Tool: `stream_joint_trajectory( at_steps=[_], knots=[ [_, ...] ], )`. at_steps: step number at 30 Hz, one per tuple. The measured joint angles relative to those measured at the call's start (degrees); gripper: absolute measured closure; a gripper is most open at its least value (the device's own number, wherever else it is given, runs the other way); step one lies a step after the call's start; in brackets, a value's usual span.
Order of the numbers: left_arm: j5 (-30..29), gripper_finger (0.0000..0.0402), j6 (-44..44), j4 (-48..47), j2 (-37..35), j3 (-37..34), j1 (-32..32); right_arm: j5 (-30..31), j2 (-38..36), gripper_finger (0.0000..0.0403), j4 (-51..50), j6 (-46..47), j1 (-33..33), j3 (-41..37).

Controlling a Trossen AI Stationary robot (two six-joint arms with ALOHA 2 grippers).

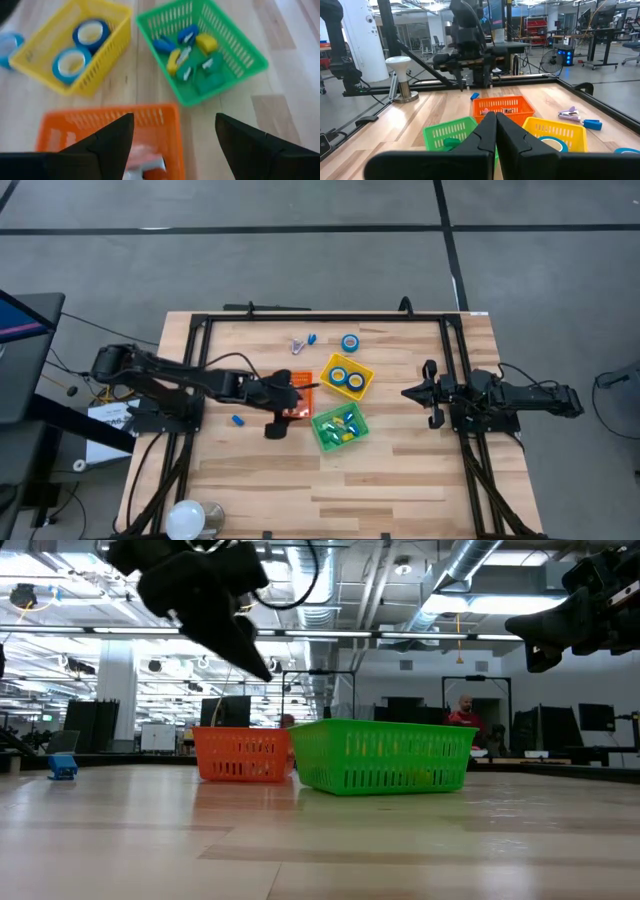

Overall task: Pick and place Stapler, Stapler remover, tape
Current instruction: Put the blue stapler into the green bin

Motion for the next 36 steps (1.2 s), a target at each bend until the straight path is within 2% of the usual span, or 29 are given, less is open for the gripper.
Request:
stream_joint_trajectory(
  at_steps=[4, 9, 19, 27, 36],
  knots=[
    [0.0, 0.0131, -5.0, -0.2, -2.6, -2.9, 0.0, 0.0, 0.0, 0.0402, 0.0, 0.0, 0.0, 0.0],
    [0.0, 0.0131, -5.5, -3.2, -6.5, -3.5, 0.0, 0.0, 0.0, 0.0402, 0.0, 0.0, 0.0, 0.0],
    [1.5, 0.0131, -5.4, -20.0, -14.9, -2.7, 0.0, 0.0, 0.0, 0.0402, 0.0, 0.0, 0.0, 0.0],
    [3.1, 0.0131, -3.7, -28.1, -15.9, 1.2, 0.0, 0.0, 0.0, 0.0402, 0.0, 0.0, 0.0, 0.0],
    [5.5, 0.0131, -2.9, -30.1, -15.6, 4.3, 0.0, 0.0, 0.0, 0.0402, 0.0, 0.0, 0.0, 0.0]
  ],
)
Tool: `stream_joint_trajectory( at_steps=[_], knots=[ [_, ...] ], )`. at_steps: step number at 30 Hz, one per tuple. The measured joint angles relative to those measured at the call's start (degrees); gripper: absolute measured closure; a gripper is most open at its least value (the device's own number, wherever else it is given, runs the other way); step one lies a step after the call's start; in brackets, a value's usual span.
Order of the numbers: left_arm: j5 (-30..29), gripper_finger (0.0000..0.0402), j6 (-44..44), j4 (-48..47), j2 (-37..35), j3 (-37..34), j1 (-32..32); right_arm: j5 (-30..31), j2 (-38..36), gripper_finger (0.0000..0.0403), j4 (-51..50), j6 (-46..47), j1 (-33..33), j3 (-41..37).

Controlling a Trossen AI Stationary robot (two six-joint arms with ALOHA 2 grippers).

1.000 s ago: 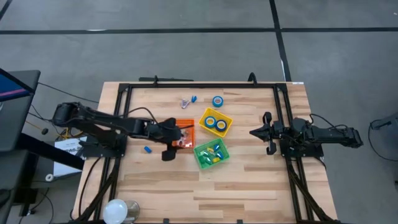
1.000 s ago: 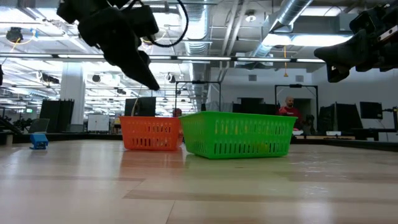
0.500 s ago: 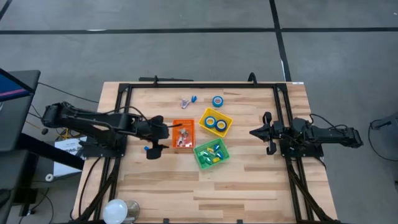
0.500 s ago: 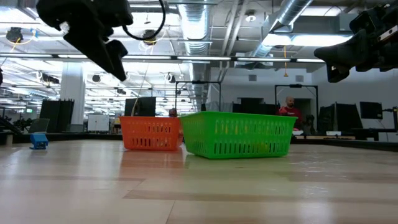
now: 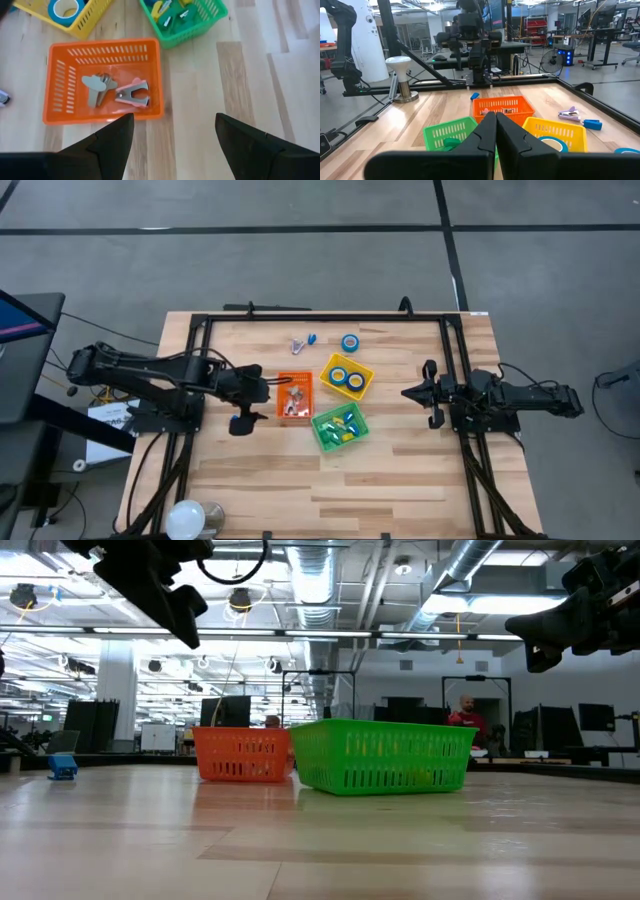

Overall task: Pick and place Stapler, Stapler remover, tape
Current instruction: Put the blue stapler into the green bin

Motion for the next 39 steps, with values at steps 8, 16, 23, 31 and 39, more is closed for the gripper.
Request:
stream_joint_trajectory(
  at_steps=[8, 16, 23, 31, 39],
  knots=[
    [0.0, 0.0131, 7.1, -0.8, 0.1, 0.0, 0.0, 0.0, 0.0, 0.0402, 0.0, 0.0, 0.0, 0.0],
    [-0.4, 0.0131, 32.0, -1.9, 0.1, -0.1, 0.0, 0.0, 0.0, 0.0402, 0.0, 0.0, 0.0, 0.0],
    [-0.5, 0.0131, 34.3, -13.7, 0.4, -0.1, 1.2, 0.0, 0.0, 0.0402, 0.0, 0.0, 0.0, 0.0],
    [5.5, 0.0131, 35.4, -16.2, 0.4, -2.0, 3.3, 0.0, 0.0, 0.0402, 0.0, 0.0, 0.0, 0.0],
    [8.2, 0.0131, 35.3, -16.3, 0.4, -9.1, 3.3, 0.0, 0.0, 0.0402, 0.0, 0.0, 0.0, 0.0]
  ],
)
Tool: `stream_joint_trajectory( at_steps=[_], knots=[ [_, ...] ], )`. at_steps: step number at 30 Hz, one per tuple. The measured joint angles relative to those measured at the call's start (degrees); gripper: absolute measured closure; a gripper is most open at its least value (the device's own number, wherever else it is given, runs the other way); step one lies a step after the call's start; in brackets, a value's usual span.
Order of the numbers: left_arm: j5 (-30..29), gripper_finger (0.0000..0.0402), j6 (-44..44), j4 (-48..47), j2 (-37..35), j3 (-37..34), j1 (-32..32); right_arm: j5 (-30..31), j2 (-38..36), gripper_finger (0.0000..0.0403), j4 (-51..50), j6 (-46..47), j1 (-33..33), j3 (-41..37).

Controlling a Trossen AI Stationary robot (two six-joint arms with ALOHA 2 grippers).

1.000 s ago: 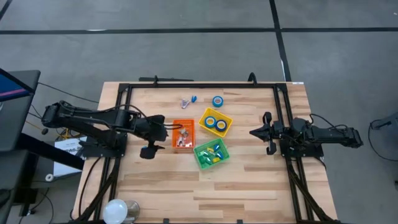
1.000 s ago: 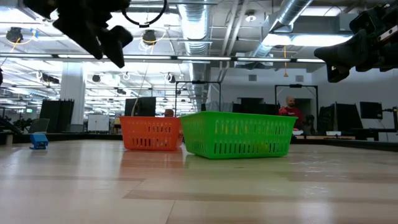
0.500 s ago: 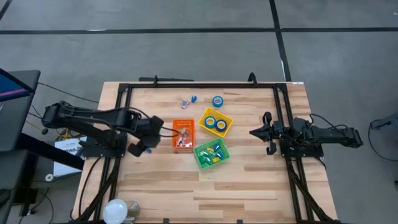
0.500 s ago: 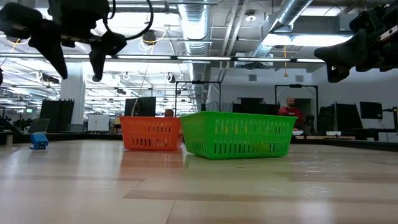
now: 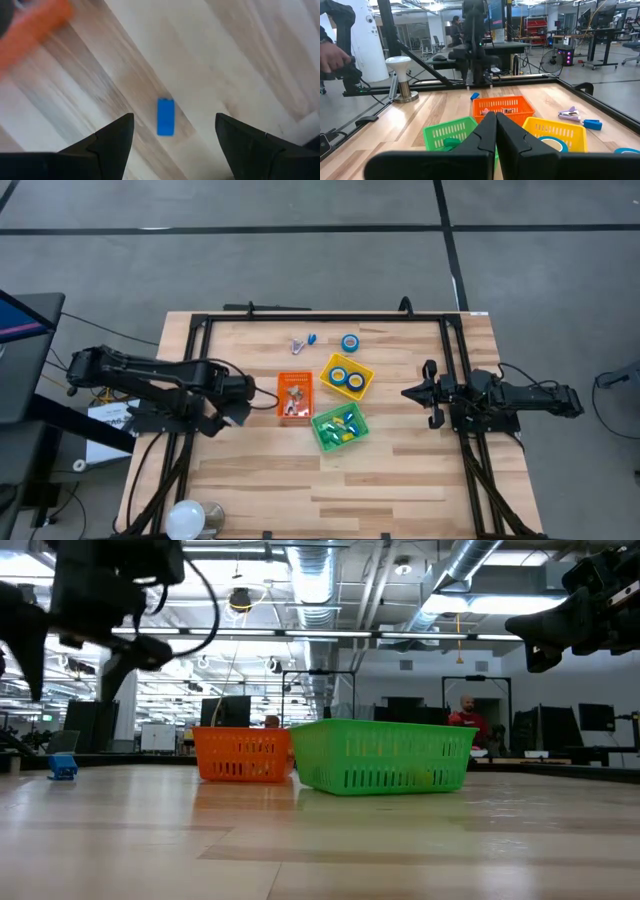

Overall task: Pick and place Stapler, Stapler remover, tape
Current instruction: Put the blue stapler into the green bin

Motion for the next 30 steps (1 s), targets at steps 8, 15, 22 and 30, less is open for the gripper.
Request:
stream_joint_trajectory(
  at_steps=[8, 15, 22, 30],
  knots=[
    [-2.4, 0.012, -4.5, 0.5, 0.0, -3.8, 0.0, 0.0, 0.0, 0.0402, 0.0, 0.0, 0.0, 0.0],
    [-2.6, 0.0074, -4.3, 3.3, 0.0, -6.0, 0.0, 0.0, 0.0, 0.0402, 0.0, 0.0, 0.0, 0.0],
    [-3.4, 0.0061, -2.5, 5.9, 0.0, -7.6, 0.0, 0.0, 0.0, 0.0402, 0.0, 0.0, 0.0, 0.0],
    [-3.4, 0.0081, -2.5, 11.4, 0.0, -11.6, 0.0, 0.0, 0.0, 0.0402, 0.0, 0.0, 0.0, 0.0]
  ],
)
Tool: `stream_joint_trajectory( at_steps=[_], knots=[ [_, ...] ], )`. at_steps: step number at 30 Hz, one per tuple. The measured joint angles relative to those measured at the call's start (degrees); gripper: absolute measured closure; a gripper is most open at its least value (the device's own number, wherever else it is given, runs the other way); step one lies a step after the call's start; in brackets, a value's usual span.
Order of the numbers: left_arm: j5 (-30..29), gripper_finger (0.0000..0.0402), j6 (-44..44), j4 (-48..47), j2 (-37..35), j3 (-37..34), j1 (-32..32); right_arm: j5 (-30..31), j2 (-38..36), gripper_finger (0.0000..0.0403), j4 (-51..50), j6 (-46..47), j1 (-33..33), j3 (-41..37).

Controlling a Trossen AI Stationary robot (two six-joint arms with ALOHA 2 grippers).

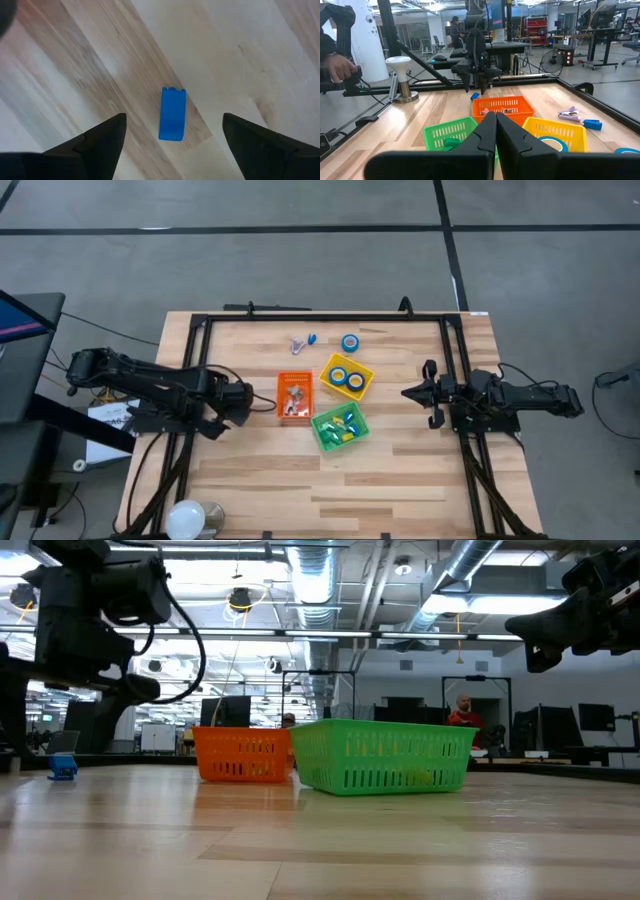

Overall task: Pick and place Stapler, Stapler remover, tape
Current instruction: Put the blue stapler into the green bin

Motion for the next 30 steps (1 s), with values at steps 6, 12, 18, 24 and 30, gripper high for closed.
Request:
stream_joint_trajectory(
  at_steps=[6, 12, 18, 24, 30],
  knots=[
    [0.0, 0.0092, 1.3, 1.2, 0.0, -2.5, 0.0, 0.0, 0.0, 0.0402, 0.0, 0.0, 0.0, 0.0],
    [0.0, 0.0109, 3.0, 2.7, 0.0, -3.5, 0.0, 0.0, 0.0, 0.0402, 0.0, 0.0, 0.0, 0.0],
    [0.0, 0.015, 3.0, 3.1, 0.0, -3.5, 0.0, 0.0, 0.0, 0.0402, 0.0, 0.0, 0.0, 0.0],
    [0.0, 0.0207, 4.6, 3.4, 0.0, -3.5, 0.0, 0.0, 0.0, 0.0402, 0.0, 0.0, 0.0, 0.0],
    [0.0, 0.0257, 4.7, 3.4, 0.0, -3.5, 0.0, 0.0, 0.0, 0.0402, 0.0, 0.0, 0.0, 0.0]
  ],
)
